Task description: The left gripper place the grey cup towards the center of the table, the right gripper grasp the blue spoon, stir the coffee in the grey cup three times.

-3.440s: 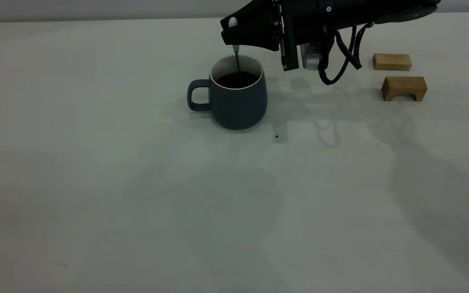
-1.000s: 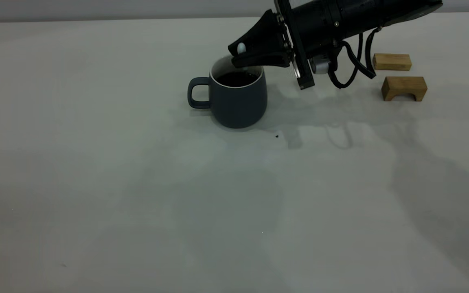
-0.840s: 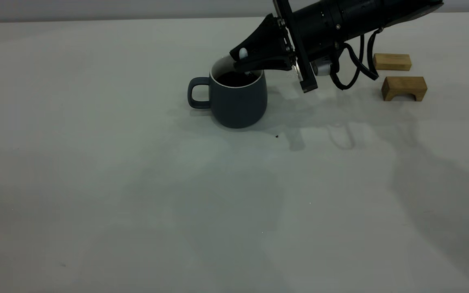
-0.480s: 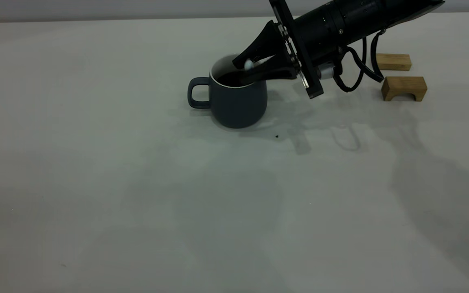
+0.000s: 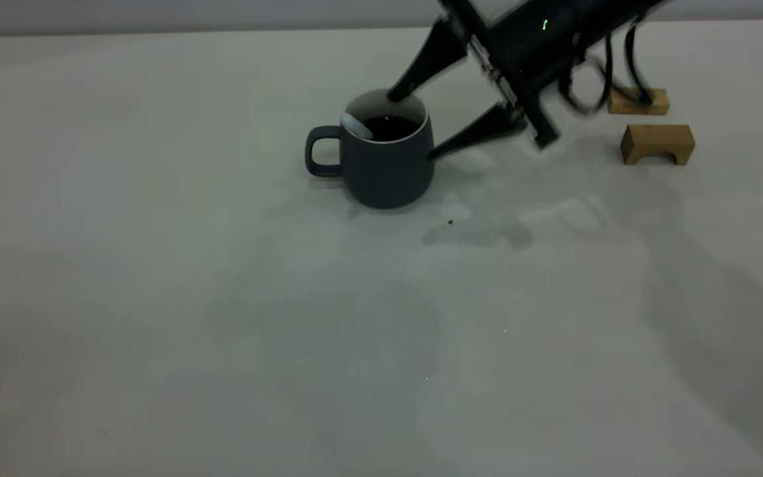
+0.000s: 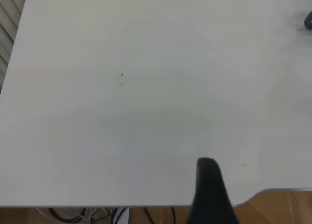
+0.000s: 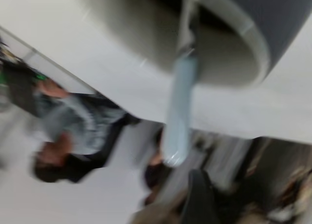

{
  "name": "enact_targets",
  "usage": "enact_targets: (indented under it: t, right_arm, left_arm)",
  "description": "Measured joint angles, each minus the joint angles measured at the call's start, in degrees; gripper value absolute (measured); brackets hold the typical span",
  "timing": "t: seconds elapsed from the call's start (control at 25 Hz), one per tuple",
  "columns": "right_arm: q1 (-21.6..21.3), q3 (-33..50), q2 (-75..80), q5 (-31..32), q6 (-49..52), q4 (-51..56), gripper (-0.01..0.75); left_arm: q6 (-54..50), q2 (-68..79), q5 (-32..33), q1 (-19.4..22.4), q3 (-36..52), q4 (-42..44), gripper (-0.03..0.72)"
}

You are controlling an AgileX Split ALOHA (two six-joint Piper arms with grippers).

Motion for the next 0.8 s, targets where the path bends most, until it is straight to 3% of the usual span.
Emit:
enact_targets:
  t: [0.24, 0.48, 0.8]
  right_arm:
    - [0.0, -7.3, -10.4, 1.3, -13.9, -15.2, 0.608]
    - [-0.1, -12.8, -21.3, 2.7, -18.2, -25.0, 0.495]
    - [-0.1, -13.3, -35.7, 4.1, -25.3, -32.1, 0.361]
  left_arm:
    - [0.0, 0.0, 0.0, 0.0, 0.0, 0.0, 0.591]
    - [0.0, 0.0, 0.0, 0.0, 0.0, 0.0, 0.591]
    - [0.0, 0.0, 0.0, 0.0, 0.0, 0.0, 0.591]
